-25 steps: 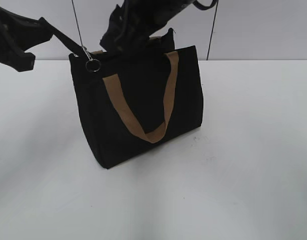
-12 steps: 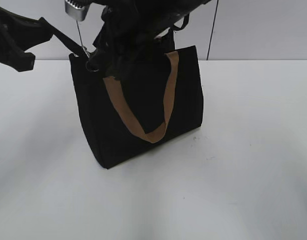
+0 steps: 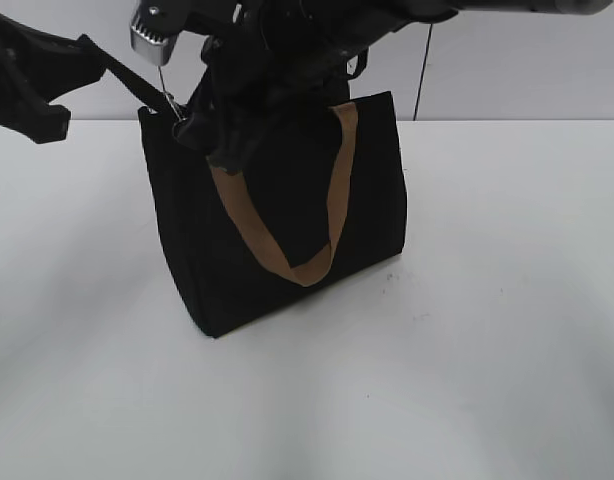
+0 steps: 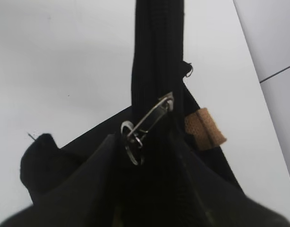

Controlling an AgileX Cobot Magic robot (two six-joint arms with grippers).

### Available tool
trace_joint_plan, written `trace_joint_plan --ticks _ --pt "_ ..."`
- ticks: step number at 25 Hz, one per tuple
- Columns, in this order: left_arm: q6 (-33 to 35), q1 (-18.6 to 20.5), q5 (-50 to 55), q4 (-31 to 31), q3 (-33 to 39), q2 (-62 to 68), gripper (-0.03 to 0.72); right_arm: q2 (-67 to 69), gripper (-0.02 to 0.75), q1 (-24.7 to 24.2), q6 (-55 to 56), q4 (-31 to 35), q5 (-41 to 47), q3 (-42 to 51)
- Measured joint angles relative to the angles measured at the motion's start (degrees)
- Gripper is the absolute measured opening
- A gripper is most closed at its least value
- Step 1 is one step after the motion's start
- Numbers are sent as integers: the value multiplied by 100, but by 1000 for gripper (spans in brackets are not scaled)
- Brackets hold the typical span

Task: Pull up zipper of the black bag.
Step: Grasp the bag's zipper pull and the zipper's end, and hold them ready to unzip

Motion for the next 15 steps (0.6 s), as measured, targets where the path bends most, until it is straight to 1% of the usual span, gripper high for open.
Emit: trace_joint_plan --ticks 2,5,11,13,15 --pt "0 0 0 0 0 0 15 25 252 0 0 0 -6 0" --pt "0 0 -5 0 0 0 15 31 202 0 0 0 -17 0" --pt "0 0 -28 0 0 0 15 31 59 0 0 0 -22 0" --pt "0 0 -37 0 0 0 15 24 22 0 54 0 -22 0" --pt "-11 0 -72 0 0 0 15 -7 10 0 150 0 -17 0"
